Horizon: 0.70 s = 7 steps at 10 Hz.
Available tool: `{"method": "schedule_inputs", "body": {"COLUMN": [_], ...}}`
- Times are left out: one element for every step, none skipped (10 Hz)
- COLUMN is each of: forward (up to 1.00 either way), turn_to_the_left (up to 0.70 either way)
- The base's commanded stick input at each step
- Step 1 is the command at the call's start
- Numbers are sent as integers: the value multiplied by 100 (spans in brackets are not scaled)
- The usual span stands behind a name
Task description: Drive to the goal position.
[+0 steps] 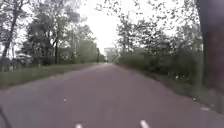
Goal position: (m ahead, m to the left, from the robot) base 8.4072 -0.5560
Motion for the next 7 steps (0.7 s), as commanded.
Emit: {"method": "schedule_inputs", "body": {"forward": [70,70,70,70,70,70,70], "turn_to_the_left": [0,0,0,0,0,0,0]}}
